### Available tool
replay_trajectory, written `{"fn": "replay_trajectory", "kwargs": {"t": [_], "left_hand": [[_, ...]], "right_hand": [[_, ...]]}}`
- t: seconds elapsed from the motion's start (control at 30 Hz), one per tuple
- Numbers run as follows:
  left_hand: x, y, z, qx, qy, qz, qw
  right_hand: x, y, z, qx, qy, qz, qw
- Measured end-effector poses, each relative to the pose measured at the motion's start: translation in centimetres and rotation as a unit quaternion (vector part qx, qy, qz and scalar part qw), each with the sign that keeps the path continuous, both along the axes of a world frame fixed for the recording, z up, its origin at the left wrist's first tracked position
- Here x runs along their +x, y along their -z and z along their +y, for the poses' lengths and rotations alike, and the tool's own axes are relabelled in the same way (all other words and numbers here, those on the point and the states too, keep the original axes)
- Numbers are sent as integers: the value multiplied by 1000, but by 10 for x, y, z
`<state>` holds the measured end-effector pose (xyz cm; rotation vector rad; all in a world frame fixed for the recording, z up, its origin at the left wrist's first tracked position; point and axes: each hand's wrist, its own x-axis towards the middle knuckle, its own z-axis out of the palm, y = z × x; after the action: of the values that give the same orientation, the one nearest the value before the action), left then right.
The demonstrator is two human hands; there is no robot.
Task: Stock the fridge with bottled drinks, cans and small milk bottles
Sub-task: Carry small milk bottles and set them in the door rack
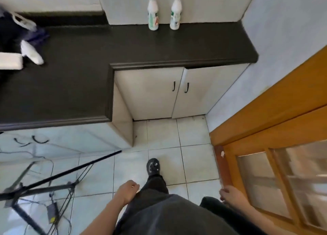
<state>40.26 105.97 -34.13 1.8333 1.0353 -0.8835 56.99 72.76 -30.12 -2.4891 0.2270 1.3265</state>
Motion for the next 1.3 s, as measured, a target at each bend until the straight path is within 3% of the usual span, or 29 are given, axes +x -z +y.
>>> {"fn": "replay_trajectory", "kwargs": {"t": [0.17, 0.33, 0.53, 0.67, 0.8, 1.0, 1.17, 1.3], "left_hand": [[112, -14, 75, 31, 53, -52, 997], [180, -26, 107, 34, 53, -63, 996], [213, -19, 99, -25, -32, -48, 998], [259, -31, 102, -2, -116, -99, 988], [349, -75, 131, 71, -204, -222, 951], [469, -137, 172, 139, -277, -372, 875], [524, -162, 199, 246, -220, -427, 842], [564, -169, 228, 273, -191, -452, 828]], "right_hand": [[75, -27, 86, 104, 62, -58, 991], [110, -35, 139, 134, 40, -48, 989], [190, -23, 165, 100, -43, -25, 994], [279, -40, 207, 191, -36, -71, 978], [378, -77, 267, 279, -66, -133, 949], [490, -114, 343, 336, -78, -242, 907], [532, -126, 393, 360, -72, -329, 870], [550, -126, 424, 365, -86, -369, 850]]}}
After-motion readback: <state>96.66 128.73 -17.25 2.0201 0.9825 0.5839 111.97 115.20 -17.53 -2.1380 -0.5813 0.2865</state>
